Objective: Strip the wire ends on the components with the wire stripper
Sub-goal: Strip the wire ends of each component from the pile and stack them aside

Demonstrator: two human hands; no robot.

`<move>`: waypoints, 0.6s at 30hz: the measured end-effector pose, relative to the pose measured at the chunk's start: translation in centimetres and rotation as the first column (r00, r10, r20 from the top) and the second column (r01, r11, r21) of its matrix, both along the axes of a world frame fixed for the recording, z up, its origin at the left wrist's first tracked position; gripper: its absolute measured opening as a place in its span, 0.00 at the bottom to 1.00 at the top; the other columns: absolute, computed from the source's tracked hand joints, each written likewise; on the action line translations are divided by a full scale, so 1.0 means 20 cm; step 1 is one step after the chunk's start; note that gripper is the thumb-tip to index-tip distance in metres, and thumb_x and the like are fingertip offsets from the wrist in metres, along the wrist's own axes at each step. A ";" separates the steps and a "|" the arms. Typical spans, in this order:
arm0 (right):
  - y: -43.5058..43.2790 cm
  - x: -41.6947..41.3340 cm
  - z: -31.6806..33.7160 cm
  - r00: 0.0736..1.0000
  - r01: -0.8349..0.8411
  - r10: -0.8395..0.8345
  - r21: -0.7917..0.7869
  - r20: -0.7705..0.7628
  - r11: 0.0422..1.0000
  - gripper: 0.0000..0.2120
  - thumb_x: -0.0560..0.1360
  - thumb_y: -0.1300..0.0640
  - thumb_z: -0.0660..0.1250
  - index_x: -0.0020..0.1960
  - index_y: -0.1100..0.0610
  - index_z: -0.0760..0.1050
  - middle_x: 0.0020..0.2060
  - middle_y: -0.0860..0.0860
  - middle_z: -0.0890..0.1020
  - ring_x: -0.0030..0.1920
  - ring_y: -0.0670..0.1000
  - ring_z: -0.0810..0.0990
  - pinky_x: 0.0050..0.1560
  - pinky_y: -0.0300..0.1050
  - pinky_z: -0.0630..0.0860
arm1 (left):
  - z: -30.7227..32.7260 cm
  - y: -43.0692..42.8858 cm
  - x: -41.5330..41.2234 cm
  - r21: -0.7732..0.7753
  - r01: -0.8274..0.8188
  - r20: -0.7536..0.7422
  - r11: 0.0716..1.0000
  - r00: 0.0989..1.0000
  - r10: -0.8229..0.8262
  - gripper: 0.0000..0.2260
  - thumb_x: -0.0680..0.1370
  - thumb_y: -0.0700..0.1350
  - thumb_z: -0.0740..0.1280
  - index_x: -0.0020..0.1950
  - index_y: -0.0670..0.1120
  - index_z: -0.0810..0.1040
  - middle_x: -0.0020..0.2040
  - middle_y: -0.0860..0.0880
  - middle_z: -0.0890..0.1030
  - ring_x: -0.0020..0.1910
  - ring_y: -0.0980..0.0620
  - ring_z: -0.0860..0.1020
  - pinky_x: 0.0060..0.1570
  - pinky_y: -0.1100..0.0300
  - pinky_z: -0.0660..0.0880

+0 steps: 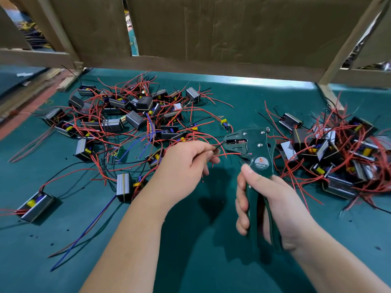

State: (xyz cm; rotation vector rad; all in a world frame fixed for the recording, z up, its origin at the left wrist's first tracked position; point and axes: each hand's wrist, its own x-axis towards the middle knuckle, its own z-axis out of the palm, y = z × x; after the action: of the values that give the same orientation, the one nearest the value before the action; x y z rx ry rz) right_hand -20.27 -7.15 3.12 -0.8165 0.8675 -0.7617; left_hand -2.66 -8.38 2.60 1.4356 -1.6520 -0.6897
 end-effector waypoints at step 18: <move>-0.01 -0.02 0.00 0.900 -0.275 0.288 -0.086 0.328 0.957 0.31 0.58 0.53 0.79 0.57 0.64 0.79 0.36 0.70 0.78 0.37 0.65 0.80 0.44 0.62 0.77 | 0.08 0.00 -0.14 0.177 0.140 -0.945 0.974 0.302 0.128 0.12 0.80 0.39 0.57 0.47 0.44 0.80 0.32 0.51 0.72 0.26 0.57 0.71 0.23 0.66 0.69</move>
State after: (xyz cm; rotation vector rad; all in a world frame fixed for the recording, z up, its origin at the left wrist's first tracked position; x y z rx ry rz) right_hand -20.67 -7.28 3.20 -0.7948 0.4156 -0.6372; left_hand -5.39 -8.30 4.10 0.7671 -0.5739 -1.4355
